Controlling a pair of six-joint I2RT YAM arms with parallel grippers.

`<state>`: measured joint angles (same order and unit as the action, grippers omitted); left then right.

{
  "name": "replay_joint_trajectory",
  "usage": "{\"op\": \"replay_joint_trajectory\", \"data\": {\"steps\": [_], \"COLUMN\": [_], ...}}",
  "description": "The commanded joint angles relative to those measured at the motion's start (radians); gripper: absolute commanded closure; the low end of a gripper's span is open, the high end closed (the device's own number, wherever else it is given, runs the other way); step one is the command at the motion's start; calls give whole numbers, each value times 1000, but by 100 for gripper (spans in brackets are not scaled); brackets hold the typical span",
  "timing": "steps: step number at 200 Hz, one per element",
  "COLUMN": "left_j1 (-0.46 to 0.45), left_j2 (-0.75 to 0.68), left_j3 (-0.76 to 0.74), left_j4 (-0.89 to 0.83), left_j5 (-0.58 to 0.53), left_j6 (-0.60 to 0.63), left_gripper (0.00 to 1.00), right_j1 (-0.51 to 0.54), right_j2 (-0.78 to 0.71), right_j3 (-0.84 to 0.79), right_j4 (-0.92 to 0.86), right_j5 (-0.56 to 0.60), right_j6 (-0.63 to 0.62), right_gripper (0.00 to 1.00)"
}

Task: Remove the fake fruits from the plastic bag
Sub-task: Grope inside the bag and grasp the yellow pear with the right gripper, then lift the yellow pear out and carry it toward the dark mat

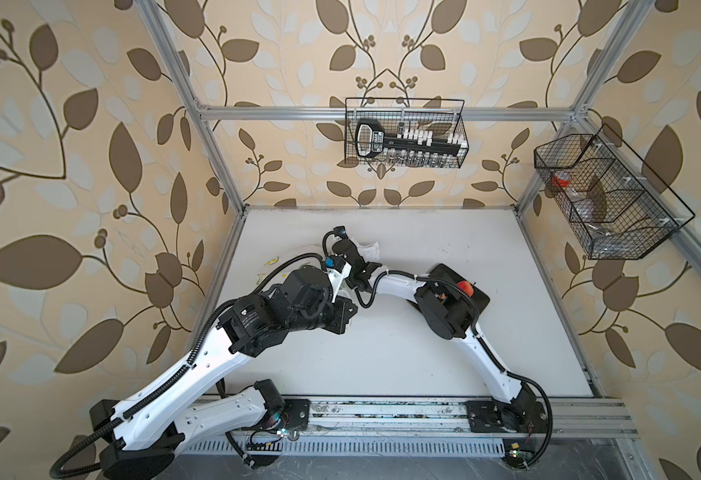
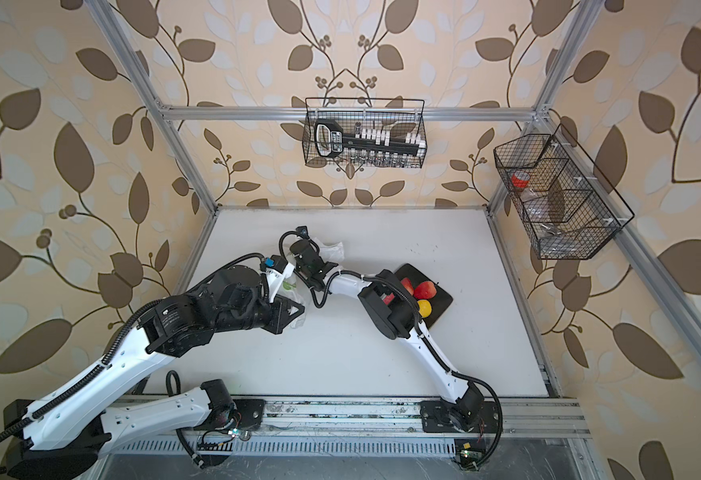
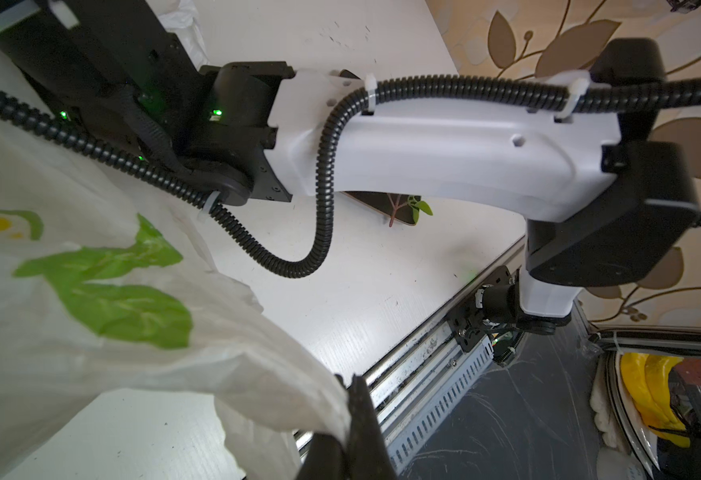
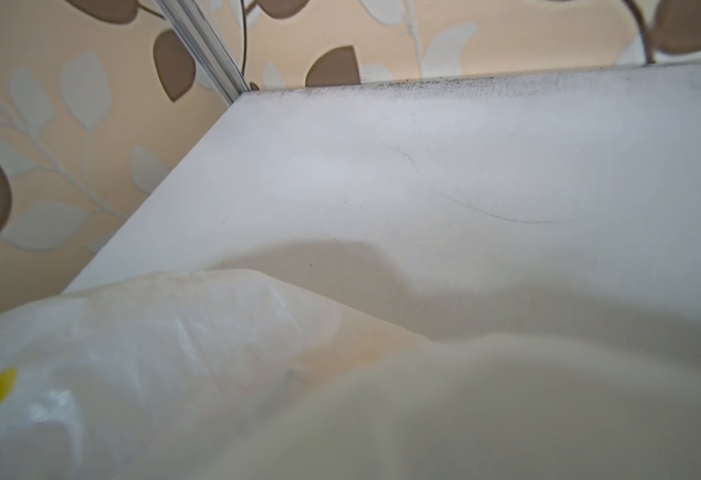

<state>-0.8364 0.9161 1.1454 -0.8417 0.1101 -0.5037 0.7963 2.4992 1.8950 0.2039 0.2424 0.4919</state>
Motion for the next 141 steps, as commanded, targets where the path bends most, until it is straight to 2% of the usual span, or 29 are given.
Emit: {"op": "replay_joint_trajectory", "data": {"steps": [1,36,62,108,141], "left_j1": [2,2,2,2,2], "left_j2": [-56,-119,-143,-137,-90], "left_j3": [-18,-51,-59,-78,-70], "left_j4": [13,-33,-74,-72,-5], "left_j5": [-56,-201,-265,-274,-286], "left_j6": [-57,-132,-167,-174,-166], "left_gripper": [100,100,100,100,100], "right_j1": [-12,-23,-33,-35,-34], "right_j2": [-95,-258,-375,-530,-649], "right_j3": [-99,-276,-432,-631,-720], "right_j4": [-41,-1,29,71,80], "right_j5": [-14,-32,-59,-113,-233], "right_j6": [31,34,40,77,79], "right_gripper": [65,69,70,71,72]}}
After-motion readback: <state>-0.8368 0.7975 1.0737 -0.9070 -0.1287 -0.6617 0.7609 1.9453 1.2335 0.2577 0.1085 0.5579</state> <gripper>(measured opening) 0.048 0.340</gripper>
